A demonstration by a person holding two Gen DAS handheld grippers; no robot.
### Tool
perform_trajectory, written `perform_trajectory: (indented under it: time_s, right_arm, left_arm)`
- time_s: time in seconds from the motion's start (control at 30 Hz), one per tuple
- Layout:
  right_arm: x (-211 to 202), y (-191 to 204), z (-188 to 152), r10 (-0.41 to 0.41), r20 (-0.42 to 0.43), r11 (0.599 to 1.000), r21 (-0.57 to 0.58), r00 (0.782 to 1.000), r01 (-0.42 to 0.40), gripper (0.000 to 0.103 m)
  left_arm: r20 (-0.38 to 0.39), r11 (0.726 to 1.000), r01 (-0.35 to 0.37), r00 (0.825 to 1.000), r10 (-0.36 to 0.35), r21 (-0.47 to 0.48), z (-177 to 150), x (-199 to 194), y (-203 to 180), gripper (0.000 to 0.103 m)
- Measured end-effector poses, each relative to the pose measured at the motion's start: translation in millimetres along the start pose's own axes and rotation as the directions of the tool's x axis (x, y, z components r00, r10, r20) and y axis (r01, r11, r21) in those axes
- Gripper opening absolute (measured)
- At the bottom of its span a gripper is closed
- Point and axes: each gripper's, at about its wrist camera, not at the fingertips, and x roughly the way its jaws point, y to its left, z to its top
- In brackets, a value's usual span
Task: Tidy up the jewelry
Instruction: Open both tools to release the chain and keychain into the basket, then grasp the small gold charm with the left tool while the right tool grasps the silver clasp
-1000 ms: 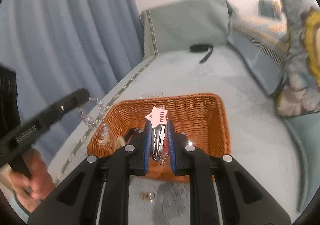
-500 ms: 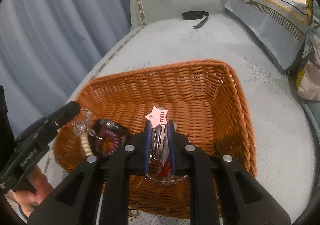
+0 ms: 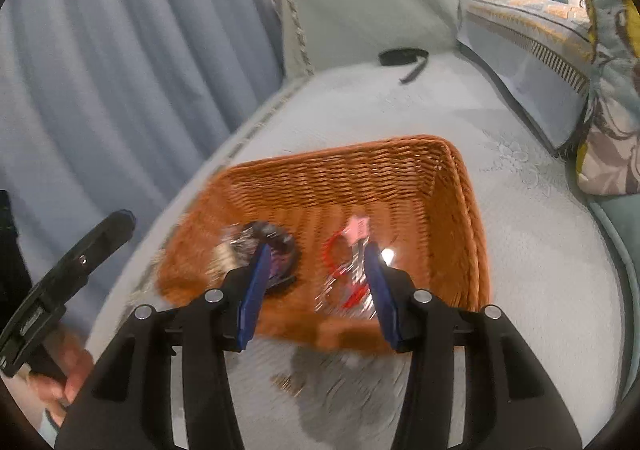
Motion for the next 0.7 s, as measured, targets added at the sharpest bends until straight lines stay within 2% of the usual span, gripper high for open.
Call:
perform_trajectory:
  time_s: [0.13,0.2,0.3,0.43,0.57,0.7]
  right_arm:
    - [-12.5,14.1,-33.2,0.030,-0.033,0.999,-0.030,0.999,-0.031,0.045]
    - [-10.4,20.9,-45.4,0.018,-0.057,0.998,-0.054,0.998,-0.021,0.044]
    - [-3.9,27.3,-61.0,-0.004,-0.094,0.996,-0.087,0.996,-0.004,0.037]
    - [6.1,28.9,-76.5,-0.032,-0.130,0.993,-0.113,0.991,0.018,0.033]
    - [20.1,30.8,-88.9,-0.060,-0.165,0.988,-0.149,0.985,0.035,0.027]
    - [32.4,32.6,-87.6,-0.089,-0.194,0.984,-0.166,0.977,0.057,0.027]
  left_arm:
    - [0.004,0.999,0.003,1.000,-0.003,-0.039,-20.6,-37.6,-0.3,0.040]
    - [-0.003,0.998,-0.003,1.000,0.003,-0.064,-32.1,-49.5,1.5,0.040]
    - [-0.021,0.994,-0.007,1.000,0.005,-0.106,-54.5,-62.3,6.1,0.040]
    - [-0.046,0.990,-0.005,0.999,-0.001,-0.141,-75.4,-58.0,14.2,0.040]
    - [-0.091,0.992,-0.033,0.996,0.022,-0.122,-94.9,-44.7,19.7,0.040]
    - [-0.125,0.993,-0.035,0.992,0.020,-0.116,-102.3,-33.2,20.9,0.040]
